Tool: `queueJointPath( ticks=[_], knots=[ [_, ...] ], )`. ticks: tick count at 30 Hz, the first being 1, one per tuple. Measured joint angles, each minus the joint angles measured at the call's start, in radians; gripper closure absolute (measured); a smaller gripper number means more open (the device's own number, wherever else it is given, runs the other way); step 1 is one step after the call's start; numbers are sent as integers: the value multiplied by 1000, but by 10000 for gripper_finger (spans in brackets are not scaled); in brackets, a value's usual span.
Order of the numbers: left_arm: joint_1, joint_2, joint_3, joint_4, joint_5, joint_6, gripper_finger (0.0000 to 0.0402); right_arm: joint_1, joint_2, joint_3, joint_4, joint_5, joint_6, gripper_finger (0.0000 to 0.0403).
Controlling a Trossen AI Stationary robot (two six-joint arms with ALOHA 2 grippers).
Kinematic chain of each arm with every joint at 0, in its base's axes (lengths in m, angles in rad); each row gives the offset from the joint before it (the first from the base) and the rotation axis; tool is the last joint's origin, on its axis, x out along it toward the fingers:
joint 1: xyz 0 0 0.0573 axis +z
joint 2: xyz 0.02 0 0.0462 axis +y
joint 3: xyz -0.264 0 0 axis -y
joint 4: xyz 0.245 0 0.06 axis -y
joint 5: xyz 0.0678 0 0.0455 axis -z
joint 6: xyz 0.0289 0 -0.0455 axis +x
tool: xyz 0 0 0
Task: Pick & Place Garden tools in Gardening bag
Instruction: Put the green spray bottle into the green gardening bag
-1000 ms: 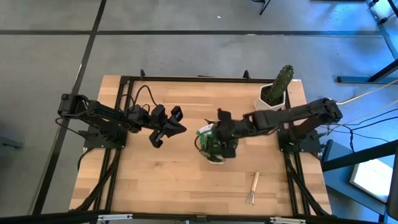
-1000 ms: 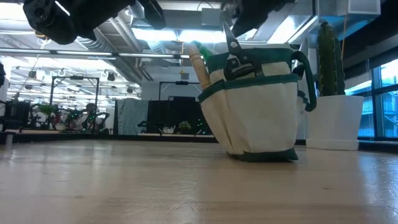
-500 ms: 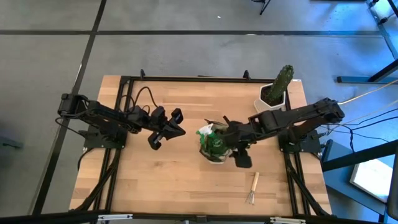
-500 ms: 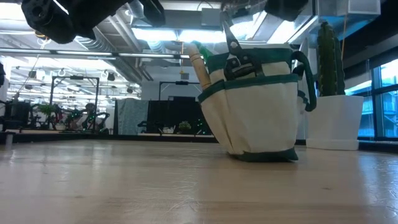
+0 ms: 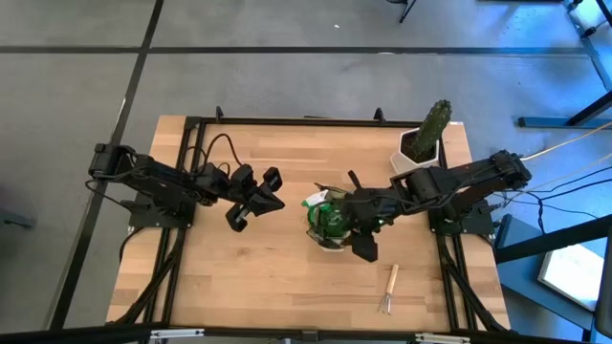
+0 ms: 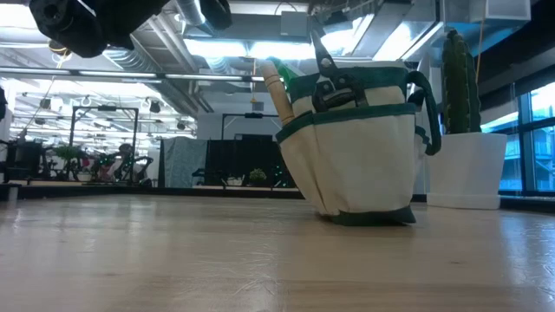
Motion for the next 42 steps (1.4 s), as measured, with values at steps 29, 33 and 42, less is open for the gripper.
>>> queueJointPath(
  ticks=[29, 33, 42],
  knots=[
    [-3, 0, 0, 0, -8, 0, 387, -231, 1, -69, 95, -425, -754, 206],
    [-2, 0, 0, 0, -8, 0, 387, -345, 1, -95, 91, -530, -905, 206],
    [-2, 0, 0, -1, -11, 1, 387, -597, 82, -103, 95, -889, -1148, 206]
  ],
)
